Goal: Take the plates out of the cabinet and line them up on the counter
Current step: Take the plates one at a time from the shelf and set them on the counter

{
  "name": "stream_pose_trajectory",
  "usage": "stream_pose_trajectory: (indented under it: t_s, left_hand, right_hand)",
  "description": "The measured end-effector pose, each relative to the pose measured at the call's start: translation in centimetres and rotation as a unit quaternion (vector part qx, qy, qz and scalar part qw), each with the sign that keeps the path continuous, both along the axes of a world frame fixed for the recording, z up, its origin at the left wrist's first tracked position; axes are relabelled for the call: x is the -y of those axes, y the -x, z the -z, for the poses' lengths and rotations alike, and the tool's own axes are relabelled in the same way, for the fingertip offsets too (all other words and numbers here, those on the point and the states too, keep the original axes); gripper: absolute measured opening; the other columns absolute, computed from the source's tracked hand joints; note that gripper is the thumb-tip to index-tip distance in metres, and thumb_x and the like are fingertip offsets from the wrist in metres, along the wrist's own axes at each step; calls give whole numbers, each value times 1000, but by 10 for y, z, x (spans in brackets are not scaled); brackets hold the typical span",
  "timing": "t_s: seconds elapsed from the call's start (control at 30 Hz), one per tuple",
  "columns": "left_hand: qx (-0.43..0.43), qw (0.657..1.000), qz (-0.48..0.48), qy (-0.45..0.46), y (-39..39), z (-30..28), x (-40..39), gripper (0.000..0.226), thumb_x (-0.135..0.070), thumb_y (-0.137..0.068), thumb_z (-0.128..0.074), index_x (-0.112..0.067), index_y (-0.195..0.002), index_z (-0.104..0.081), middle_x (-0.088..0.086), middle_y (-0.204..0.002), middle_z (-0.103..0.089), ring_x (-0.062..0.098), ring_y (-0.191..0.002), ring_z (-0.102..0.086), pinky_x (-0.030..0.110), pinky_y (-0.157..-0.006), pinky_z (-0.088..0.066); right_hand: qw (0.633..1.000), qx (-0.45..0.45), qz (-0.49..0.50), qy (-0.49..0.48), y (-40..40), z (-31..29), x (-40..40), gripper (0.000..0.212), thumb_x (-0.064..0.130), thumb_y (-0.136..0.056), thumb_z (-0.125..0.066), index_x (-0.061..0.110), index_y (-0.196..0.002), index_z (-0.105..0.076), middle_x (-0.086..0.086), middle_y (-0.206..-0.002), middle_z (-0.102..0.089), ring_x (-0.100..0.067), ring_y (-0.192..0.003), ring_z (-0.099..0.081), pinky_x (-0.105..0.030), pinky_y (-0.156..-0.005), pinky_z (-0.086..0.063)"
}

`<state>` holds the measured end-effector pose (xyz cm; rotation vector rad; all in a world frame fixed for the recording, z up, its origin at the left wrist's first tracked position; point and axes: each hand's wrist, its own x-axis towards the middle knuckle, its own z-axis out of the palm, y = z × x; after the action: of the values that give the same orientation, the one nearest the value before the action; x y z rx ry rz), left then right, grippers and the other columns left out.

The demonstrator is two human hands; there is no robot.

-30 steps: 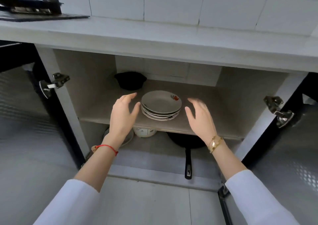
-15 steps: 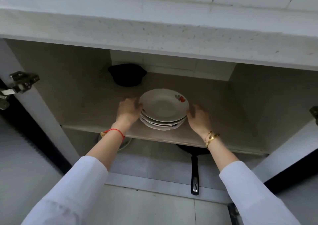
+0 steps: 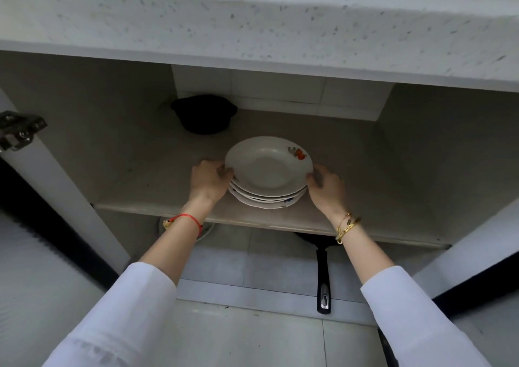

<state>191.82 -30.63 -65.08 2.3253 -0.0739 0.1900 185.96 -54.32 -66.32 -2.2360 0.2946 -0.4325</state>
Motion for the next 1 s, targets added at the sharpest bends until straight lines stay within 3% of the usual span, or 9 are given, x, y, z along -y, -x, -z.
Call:
stream_pose_trajectory:
  t_s: [0.13, 0.27, 0.4, 0.67, 0.77, 0.8, 0.87, 0.93, 1.0]
  left_hand:
    - [28, 998, -25, 58, 12, -3, -1, 19, -19, -88, -61, -9, -90, -77, 9, -83, -75, 23, -85, -68, 13, -63, -31]
    - [31, 989, -37, 141, 30, -14, -5, 15, -17, -88, -60, -14, -86, -75, 4, -75, -73, 15, -69, -70, 8, -67, -43]
    - [28, 978, -43, 204, 57, -22, -19, 23, -12, -86, -62, -14, -105, -74, 5, -79, -74, 9, -61, -70, 21, -78, -55]
    - [7, 965, -78, 248, 133, -35, -53, 28, -13, -87, -66, -20, -112, -73, -4, -84, -76, -2, -66, -67, 24, -75, -59]
    - [-9, 965, -90, 248, 165, -48, -65, 28, -16, -86, -66, -29, -111, -73, -8, -84, -75, 5, -76, -71, 32, -80, -60]
    - [-15, 964, -99, 248, 176, -53, -68, 28, -18, -86, -67, -28, -112, -73, -6, -90, -75, 8, -81, -72, 36, -83, -59]
    - [-32, 961, -118, 248, 199, -64, -76, 28, -19, -86, -68, -29, -112, -72, -1, -95, -74, 13, -86, -71, 40, -86, -57]
    - [-56, 958, -130, 250, 222, -78, -81, 29, -19, -85, -67, -38, -107, -72, -7, -83, -74, 20, -89, -70, 41, -88, -56]
    - [-65, 960, -133, 235, 244, -97, -85, 31, -19, -85, -67, -44, -103, -71, -21, -69, -70, 22, -90, -68, 30, -84, -54]
  right_hand:
    - [1000, 13, 15, -20, 8, -3, -6, 32, 19, -96, -48, 14, -127, -56, -8, -123, -64, -25, -111, -59, -7, -70, -31]
    - [999, 35, 15, -18, 26, -12, -14, 34, 23, -96, -47, 19, -130, -53, -7, -124, -64, -27, -110, -60, -18, -79, -36]
    - [999, 51, 1, -16, 51, -20, -25, 34, 24, -96, -48, 18, -129, -54, -6, -122, -65, -26, -108, -61, -22, -80, -41]
    - [996, 17, -34, -78, 118, -35, -59, 38, 23, -96, -50, 13, -133, -51, -2, -134, -56, -13, -125, -49, -25, -104, -37]
    - [993, 13, -54, -100, 146, -48, -70, 34, 22, -97, -50, 18, -131, -51, 9, -131, -51, 18, -119, -39, -12, -104, -34]
    - [993, 5, -56, -105, 156, -53, -73, 35, 23, -97, -49, 21, -132, -51, 11, -133, -48, 20, -124, -34, -11, -106, -30]
    - [992, -13, -55, -115, 175, -65, -82, 37, 23, -97, -49, 24, -134, -49, 10, -142, -44, 5, -138, -27, -21, -113, -25]
    - [991, -22, -58, -120, 193, -80, -89, 36, 22, -97, -50, 26, -133, -50, 18, -138, -42, 8, -136, -26, -20, -111, -24]
    - [990, -29, -57, -123, 211, -96, -96, 37, 22, -96, -50, 25, -133, -49, 19, -136, -42, 16, -130, -27, -14, -108, -24]
